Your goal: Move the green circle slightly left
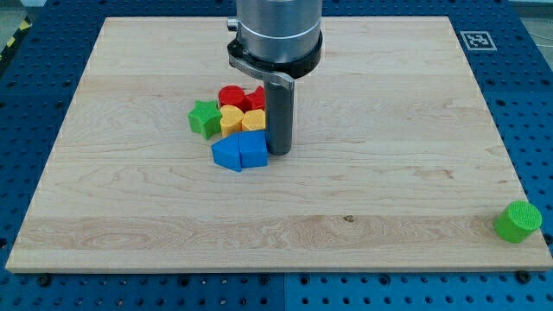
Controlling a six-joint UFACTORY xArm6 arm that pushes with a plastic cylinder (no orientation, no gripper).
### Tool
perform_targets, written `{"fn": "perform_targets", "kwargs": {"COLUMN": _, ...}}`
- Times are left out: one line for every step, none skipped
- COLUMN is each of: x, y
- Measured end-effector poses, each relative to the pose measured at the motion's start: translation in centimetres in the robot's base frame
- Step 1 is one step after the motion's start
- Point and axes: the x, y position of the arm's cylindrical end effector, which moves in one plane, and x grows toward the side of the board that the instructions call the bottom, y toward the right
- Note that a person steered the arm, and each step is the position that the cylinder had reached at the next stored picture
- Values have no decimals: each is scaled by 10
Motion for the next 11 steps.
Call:
{"fn": "perform_targets", "kwargs": {"x": 2, "y": 47}}
{"fn": "perform_targets", "kwargs": {"x": 20, "y": 131}}
{"fn": "perform_targets", "kwargs": {"x": 62, "y": 200}}
{"fn": "perform_targets", "kwargs": {"x": 57, "y": 261}}
{"fn": "perform_targets", "kwargs": {"x": 62, "y": 310}}
{"fn": "perform_targets", "kwargs": {"x": 97, "y": 324}}
{"fn": "perform_targets", "kwargs": {"x": 110, "y": 322}}
{"fn": "perform_targets", "kwargs": {"x": 103, "y": 302}}
{"fn": "perform_targets", "kwargs": {"x": 102, "y": 276}}
{"fn": "perform_targets", "kwargs": {"x": 103, "y": 273}}
{"fn": "perform_targets", "kwargs": {"x": 131, "y": 307}}
